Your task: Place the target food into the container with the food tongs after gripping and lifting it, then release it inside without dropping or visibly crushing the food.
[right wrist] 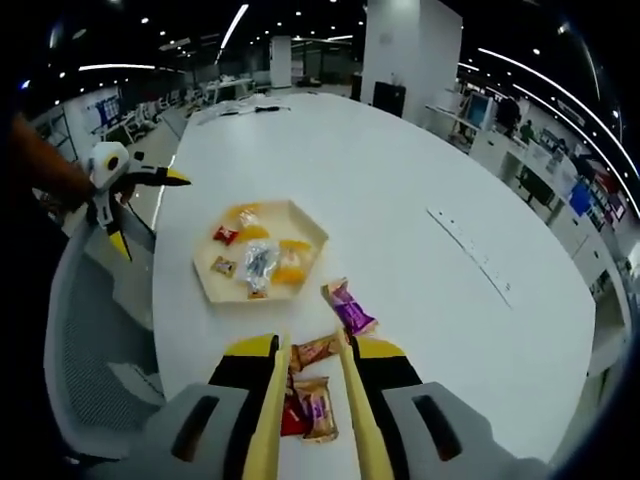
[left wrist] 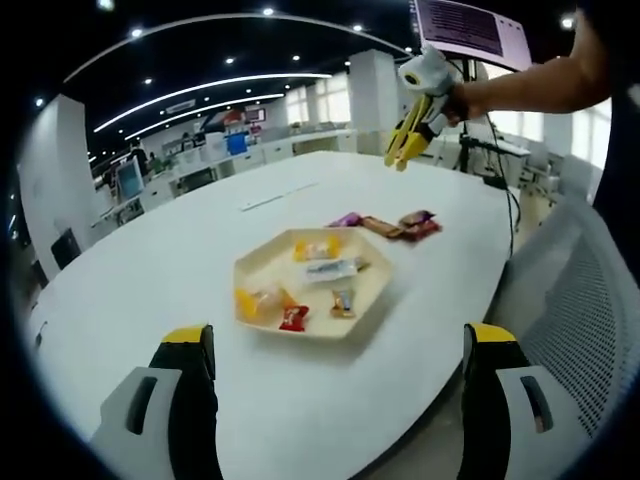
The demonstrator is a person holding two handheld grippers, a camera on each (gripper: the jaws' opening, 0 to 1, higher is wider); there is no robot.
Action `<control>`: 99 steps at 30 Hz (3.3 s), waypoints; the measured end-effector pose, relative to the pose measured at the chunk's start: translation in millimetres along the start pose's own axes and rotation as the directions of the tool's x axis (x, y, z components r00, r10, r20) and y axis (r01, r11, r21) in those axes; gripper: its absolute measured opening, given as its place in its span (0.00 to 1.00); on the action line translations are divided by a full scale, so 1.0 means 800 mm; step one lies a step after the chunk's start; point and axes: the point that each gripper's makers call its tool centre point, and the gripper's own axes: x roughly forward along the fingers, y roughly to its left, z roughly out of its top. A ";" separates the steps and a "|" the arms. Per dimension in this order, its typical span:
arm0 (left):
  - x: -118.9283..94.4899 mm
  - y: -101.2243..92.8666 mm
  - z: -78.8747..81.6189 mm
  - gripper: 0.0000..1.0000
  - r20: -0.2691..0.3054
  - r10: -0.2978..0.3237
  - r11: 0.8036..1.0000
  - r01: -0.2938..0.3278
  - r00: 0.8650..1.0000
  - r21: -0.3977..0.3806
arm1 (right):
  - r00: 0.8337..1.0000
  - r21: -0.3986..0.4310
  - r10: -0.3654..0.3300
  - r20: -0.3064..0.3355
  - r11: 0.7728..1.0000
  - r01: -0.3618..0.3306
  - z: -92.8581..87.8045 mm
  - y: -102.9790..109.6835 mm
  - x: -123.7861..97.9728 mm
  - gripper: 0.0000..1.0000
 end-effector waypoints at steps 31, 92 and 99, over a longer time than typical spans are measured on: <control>0.000 0.005 -0.005 1.00 -0.017 0.015 1.000 -0.015 1.000 -0.014 | 0.999 0.067 0.009 0.042 0.998 -0.012 -0.071 -0.011 -0.012 0.28; 0.000 0.007 -0.005 1.00 -0.016 0.017 1.000 -0.017 1.000 -0.022 | 0.989 0.149 0.023 -0.147 0.989 -0.001 -0.127 -0.014 0.063 0.23; -0.001 0.008 -0.001 1.00 0.001 0.019 1.000 -0.019 1.000 -0.025 | 0.986 0.145 0.009 -0.167 0.989 0.015 -0.117 -0.020 0.052 0.23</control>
